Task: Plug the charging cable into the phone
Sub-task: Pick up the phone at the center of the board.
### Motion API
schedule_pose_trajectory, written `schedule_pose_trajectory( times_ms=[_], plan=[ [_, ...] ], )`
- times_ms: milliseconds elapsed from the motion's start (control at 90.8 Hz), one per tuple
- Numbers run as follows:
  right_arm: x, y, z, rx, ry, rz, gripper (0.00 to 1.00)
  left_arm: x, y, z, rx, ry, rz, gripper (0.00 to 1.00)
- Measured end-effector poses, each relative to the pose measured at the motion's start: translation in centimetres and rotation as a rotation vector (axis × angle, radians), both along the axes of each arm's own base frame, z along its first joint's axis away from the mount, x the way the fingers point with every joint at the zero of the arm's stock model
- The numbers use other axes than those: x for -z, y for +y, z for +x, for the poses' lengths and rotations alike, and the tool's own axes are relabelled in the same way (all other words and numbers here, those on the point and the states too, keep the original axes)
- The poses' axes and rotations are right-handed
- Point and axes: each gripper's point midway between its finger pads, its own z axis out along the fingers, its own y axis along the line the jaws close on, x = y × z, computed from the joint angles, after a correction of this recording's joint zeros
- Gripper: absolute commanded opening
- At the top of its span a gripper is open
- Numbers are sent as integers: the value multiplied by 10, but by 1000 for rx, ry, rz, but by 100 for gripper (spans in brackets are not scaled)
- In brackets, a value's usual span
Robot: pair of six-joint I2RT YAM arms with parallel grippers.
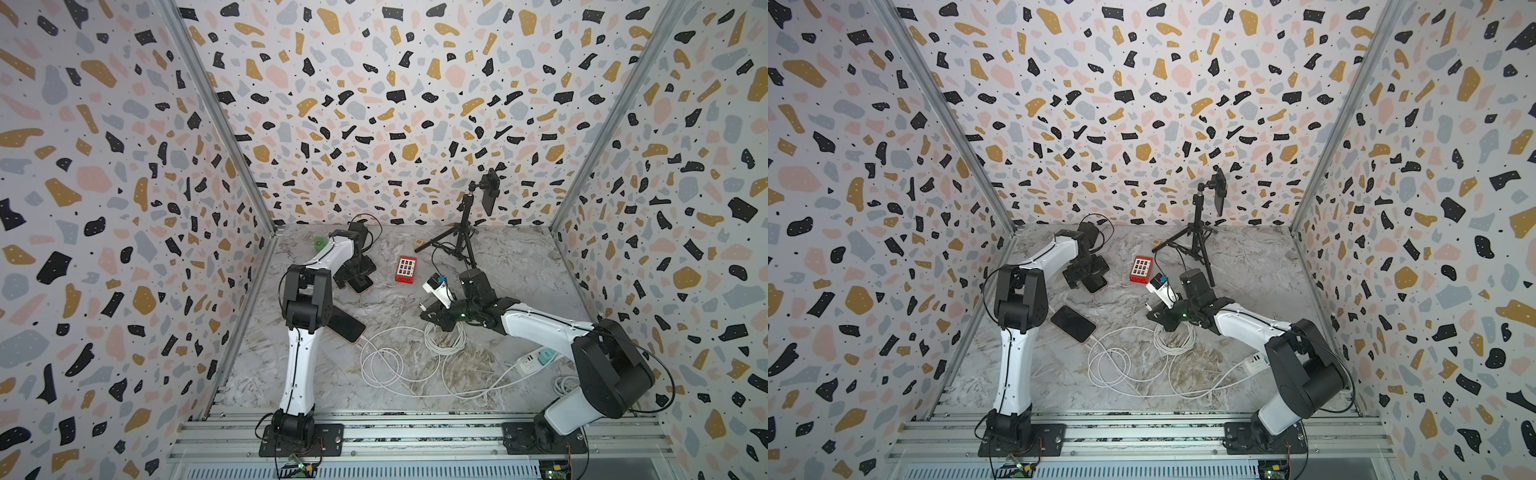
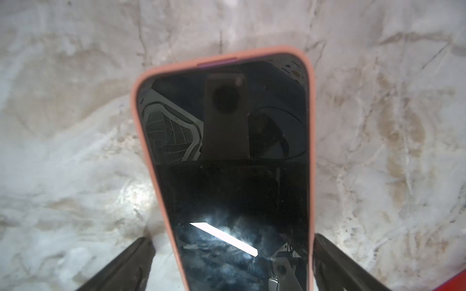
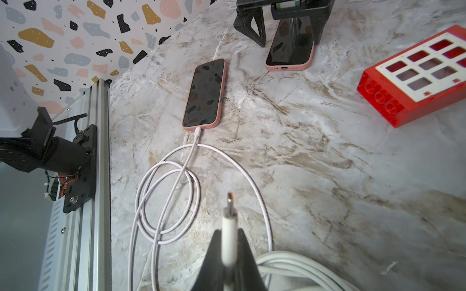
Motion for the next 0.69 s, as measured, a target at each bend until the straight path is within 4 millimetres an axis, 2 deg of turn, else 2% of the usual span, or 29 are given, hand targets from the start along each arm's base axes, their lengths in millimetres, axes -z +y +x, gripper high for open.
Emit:
schedule_pose_trajectory(
  times_ms=[110, 154, 330, 485, 584, 694],
  plan=[
    [0, 0, 0, 5, 7, 1, 0, 1, 1, -3, 3, 12, 3, 75],
    [0, 0, 0, 8, 11, 2, 0, 2, 2, -4, 2, 17, 6, 71],
    [7, 4, 3, 17, 50, 2, 0, 1, 0, -5, -1, 20, -19, 72],
    [13, 17, 7, 12, 115, 1, 0, -4, -5, -10, -6, 32, -82, 74],
    [12, 31, 8, -1, 164, 14, 0, -15, -15, -21, -12, 45, -161, 73],
    [15, 45, 6, -8, 219, 31, 0, -37, -30, -37, -32, 45, -275, 74]
  ],
)
